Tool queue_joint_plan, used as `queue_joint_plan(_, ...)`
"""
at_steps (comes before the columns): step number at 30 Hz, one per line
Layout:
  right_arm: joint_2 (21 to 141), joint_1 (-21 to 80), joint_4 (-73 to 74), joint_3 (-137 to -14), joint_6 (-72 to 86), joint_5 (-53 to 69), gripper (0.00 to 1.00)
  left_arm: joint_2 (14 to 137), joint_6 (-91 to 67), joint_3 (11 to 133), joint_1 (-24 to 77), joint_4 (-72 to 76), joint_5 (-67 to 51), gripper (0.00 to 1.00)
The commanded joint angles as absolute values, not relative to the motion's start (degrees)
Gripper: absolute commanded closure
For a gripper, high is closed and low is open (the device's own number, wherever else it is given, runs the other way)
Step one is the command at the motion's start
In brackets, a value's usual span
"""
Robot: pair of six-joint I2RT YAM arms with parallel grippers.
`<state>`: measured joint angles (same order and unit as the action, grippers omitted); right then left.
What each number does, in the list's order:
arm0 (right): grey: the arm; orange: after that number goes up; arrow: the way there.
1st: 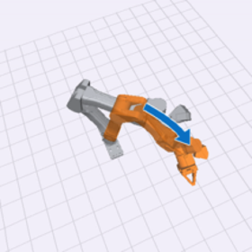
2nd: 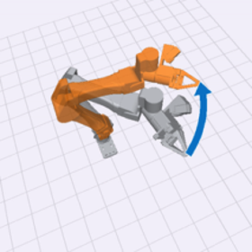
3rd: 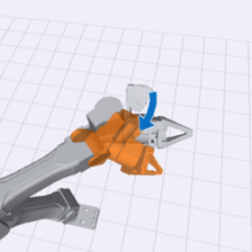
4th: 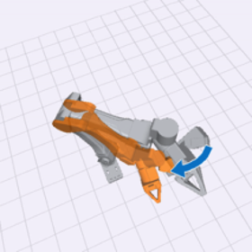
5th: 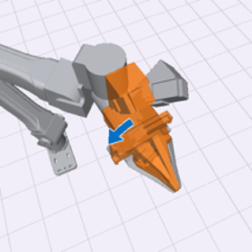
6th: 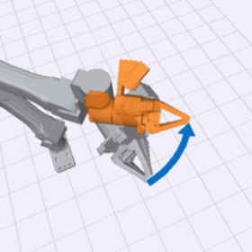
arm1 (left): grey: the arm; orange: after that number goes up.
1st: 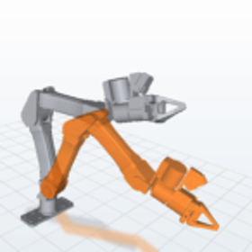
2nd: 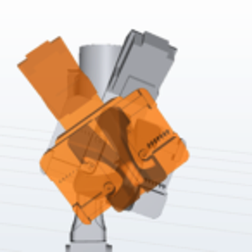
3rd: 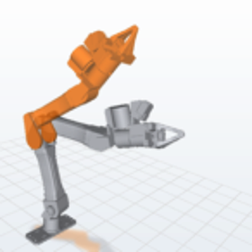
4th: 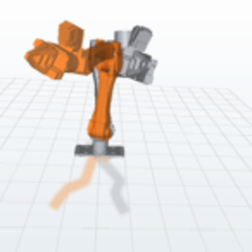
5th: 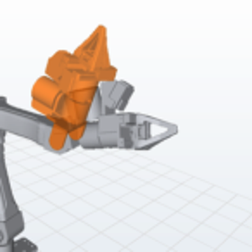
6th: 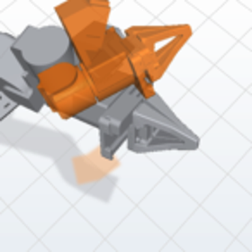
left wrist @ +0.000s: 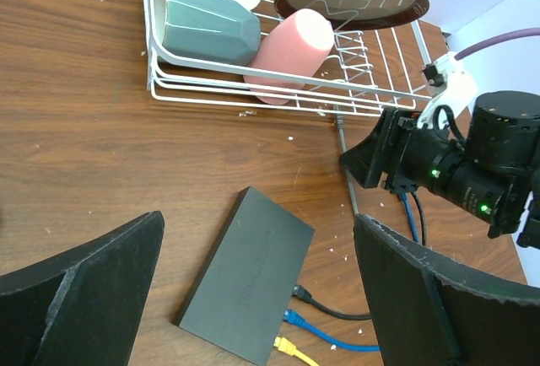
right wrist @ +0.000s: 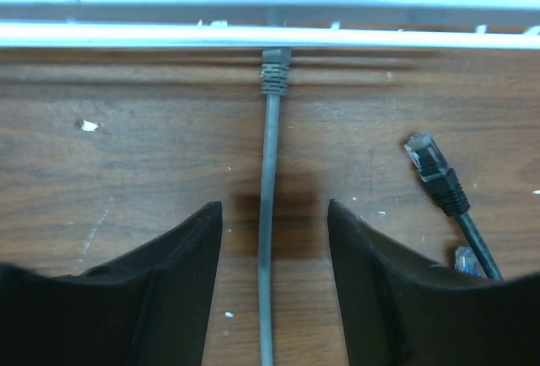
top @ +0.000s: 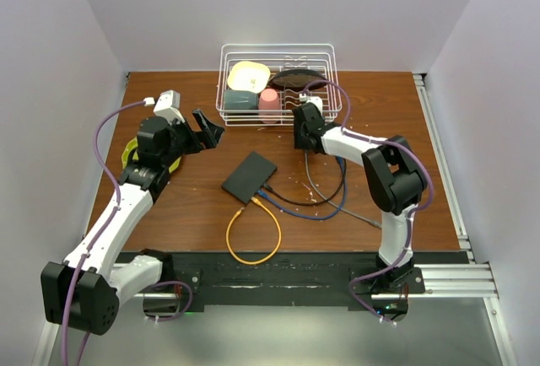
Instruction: Insert the plug into the switch port
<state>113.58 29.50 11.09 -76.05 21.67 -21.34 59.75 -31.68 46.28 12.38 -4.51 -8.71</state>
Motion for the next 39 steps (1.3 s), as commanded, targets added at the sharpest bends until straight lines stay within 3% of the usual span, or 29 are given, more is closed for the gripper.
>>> queue_joint_plan(1,115.05,29.44,10.19,-78.05,22.67,-19.6,0.51,58.27,-29.62,48.95,12.04,-4.13,-8.0,0.0)
queue_joint_plan(4,115.4,29.44,10.46,-77.35,23.2,-19.69,0.5,57.57,-29.18,48.96,11.95,-4.39,-7.47,0.0)
queue_joint_plan(5,115.57,29.53,10.28,-77.17,23.29,-19.95,0.56,57.48,-29.18,48.78,11.95,-4.48,-6.95,0.0)
queue_joint_plan(8,116.45,29.53,10.81,-76.99,23.29,-19.78,0.6,57.22,-28.74,48.52,12.04,-4.57,-6.16,0.0)
queue_joint_plan(9,116.63,29.44,10.9,-76.99,23.38,-19.69,0.74,57.3,-28.31,48.78,12.04,-4.92,-6.15,0.0)
queue_joint_plan(12,116.46,29.53,10.55,-75.94,23.91,-18.9,0.97,57.48,-27.78,49.31,12.04,-5.54,-5.8,0.0)
queue_joint_plan(13,116.37,29.44,10.46,-75.42,23.91,-18.72,1.0,57.39,-27.77,49.22,11.95,-5.62,-5.71,0.0)
queue_joint_plan(23,111.54,29.71,8.88,-71.81,21.36,-15.47,1.0,56.25,-26.54,47.64,12.04,-3.52,-7.74,0.0)
queue_joint_plan(39,92.99,34.97,7.91,-63.28,17.32,-8.63,1.0,57.22,-25.84,44.56,12.04,3.07,-12.12,0.0)
